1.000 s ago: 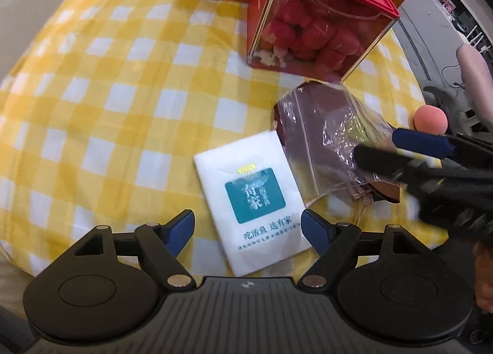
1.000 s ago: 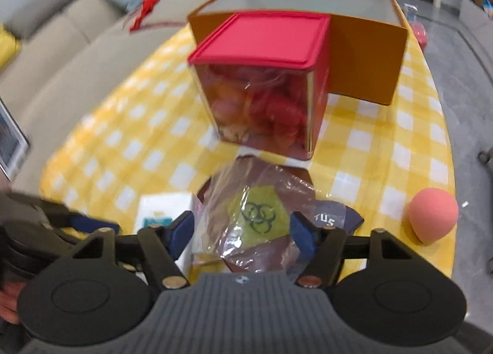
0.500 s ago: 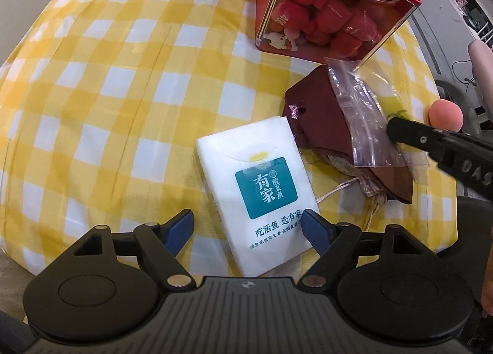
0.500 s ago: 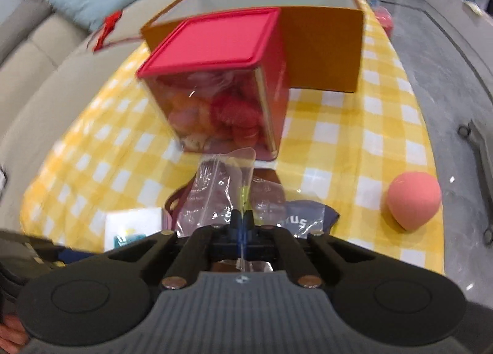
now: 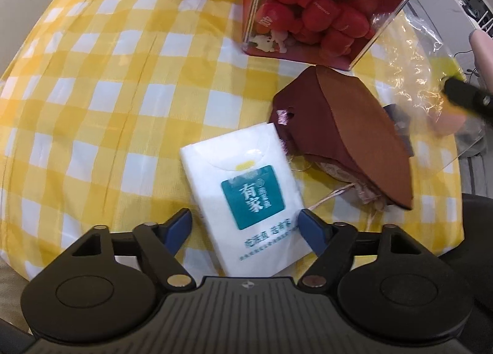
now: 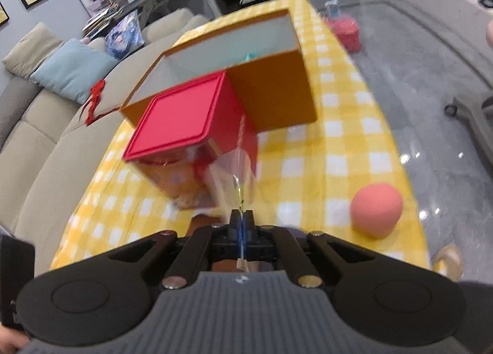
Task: Organize soft objects
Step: 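Grasp the white tissue packet with the left gripper while the right lifts the bag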
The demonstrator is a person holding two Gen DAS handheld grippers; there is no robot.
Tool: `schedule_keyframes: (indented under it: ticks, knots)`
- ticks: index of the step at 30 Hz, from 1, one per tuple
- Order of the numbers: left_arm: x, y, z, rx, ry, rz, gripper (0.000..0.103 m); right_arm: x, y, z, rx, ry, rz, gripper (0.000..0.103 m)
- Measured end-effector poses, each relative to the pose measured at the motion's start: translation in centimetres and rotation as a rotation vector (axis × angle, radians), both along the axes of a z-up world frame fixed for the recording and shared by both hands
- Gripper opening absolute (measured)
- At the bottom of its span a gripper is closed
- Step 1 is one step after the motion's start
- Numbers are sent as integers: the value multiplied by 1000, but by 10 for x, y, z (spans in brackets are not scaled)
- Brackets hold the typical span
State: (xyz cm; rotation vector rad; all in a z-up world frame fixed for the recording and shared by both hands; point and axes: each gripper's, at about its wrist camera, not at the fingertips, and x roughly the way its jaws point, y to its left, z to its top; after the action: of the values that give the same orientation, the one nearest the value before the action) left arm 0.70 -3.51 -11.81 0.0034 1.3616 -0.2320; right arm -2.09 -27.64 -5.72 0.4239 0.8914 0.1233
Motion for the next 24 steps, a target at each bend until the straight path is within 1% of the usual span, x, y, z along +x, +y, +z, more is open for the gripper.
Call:
schedule_keyframes:
  ticks: [1, 3, 4, 5, 6, 8, 10, 11, 12, 13, 15, 17, 22, 23, 24]
  knots:
    - [1, 0, 1, -2, 4, 0, 77, -1, 0, 0, 14, 0, 4, 0]
    - [2, 0, 4, -30, 27, 15, 86, -1, 1, 1, 16, 3, 9, 0]
    - [3, 0, 3, -51, 54, 36, 92, -2, 1, 1, 13, 4, 6, 0]
    - [3, -1, 3, -55, 58, 47, 95, -1, 1, 1, 14, 7, 3, 0]
    - [4, -4, 4, -52, 55, 41, 96, -2, 0, 0, 17, 12, 4, 0]
    - [6, -15, 2, -14, 63, 5, 101, -2, -2, 0, 24, 18, 0, 0]
    - [7, -30, 0, 55, 56, -26, 99, -3, -3, 0, 24, 19, 1, 0]
    - [7, -36, -1, 87, 51, -37, 94, -3, -3, 0, 23, 19, 2, 0]
    - [6, -44, -3, 127, 40, -48, 92, -4, -4, 1, 22, 19, 4, 0]
    - [3, -50, -3, 139, 15, -54, 90, -5, -4, 1, 21, 18, 5, 0]
    - [-1, -53, 0, 127, -13, -45, 88, -4, -5, 1, 20, 18, 6, 0]
    - [-3, -52, 1, 124, -18, -42, 84, -5, -6, 1, 20, 19, 3, 0]
    - [-8, -39, 3, 114, -16, 0, 82, -4, -5, 1, 19, 19, 5, 0]
    - [-9, -35, 4, 97, -15, 14, 82, -4, -5, 0, 19, 20, 5, 0]
    - [-10, -27, 6, 62, -7, 36, 82, -4, -5, 0, 20, 20, 8, 0]
